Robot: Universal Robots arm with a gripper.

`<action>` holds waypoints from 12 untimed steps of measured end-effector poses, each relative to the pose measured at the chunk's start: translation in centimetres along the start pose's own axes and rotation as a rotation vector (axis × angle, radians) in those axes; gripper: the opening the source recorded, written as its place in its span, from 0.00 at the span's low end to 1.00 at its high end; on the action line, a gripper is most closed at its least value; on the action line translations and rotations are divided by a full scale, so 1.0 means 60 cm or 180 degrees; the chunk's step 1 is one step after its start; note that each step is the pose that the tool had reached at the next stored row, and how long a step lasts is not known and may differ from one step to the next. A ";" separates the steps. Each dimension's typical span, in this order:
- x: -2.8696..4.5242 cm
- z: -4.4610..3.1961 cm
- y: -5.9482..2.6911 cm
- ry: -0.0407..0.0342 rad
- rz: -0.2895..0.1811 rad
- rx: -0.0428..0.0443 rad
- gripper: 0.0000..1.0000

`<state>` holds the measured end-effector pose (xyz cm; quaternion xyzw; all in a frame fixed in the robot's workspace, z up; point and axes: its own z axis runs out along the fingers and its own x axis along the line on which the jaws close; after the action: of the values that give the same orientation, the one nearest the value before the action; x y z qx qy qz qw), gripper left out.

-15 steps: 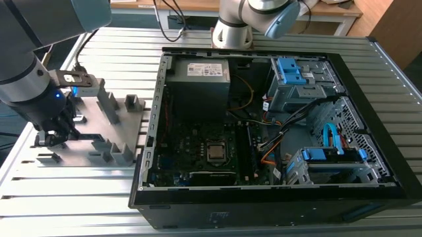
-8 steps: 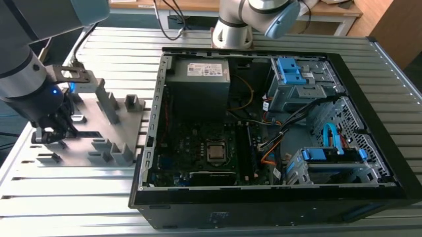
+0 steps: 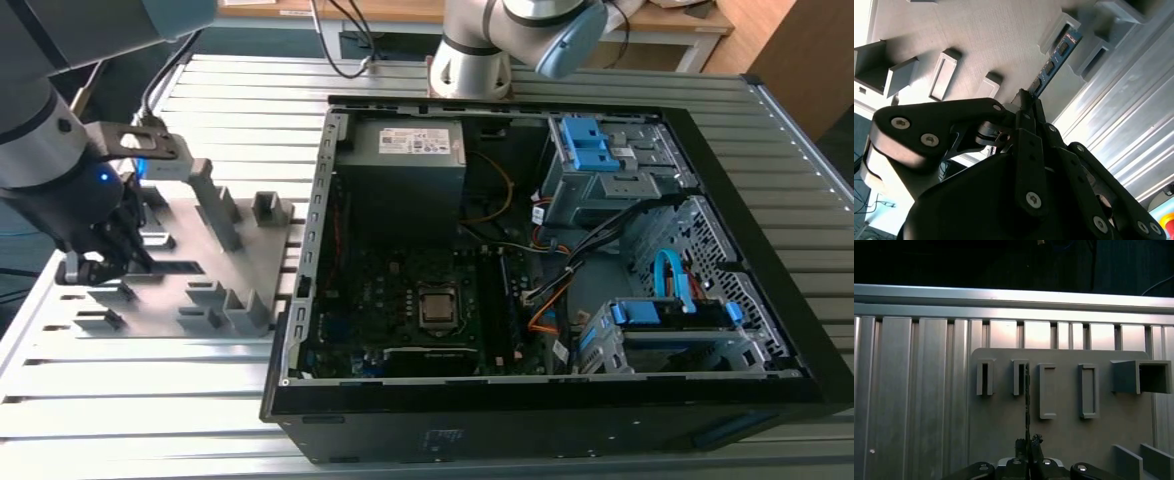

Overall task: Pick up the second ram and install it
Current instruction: 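Pick up the second ram and move it above second insertion slot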

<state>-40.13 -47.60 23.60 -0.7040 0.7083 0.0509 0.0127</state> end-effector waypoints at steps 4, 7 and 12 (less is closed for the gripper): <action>-0.001 -0.009 0.001 0.0000 0.0000 0.0000 0.14; -0.001 -0.015 0.001 0.0000 0.0000 0.0000 0.14; -0.002 -0.027 0.001 0.0000 0.0000 0.0000 0.14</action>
<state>-40.13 -47.60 25.23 -0.7040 0.7083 0.0509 0.0126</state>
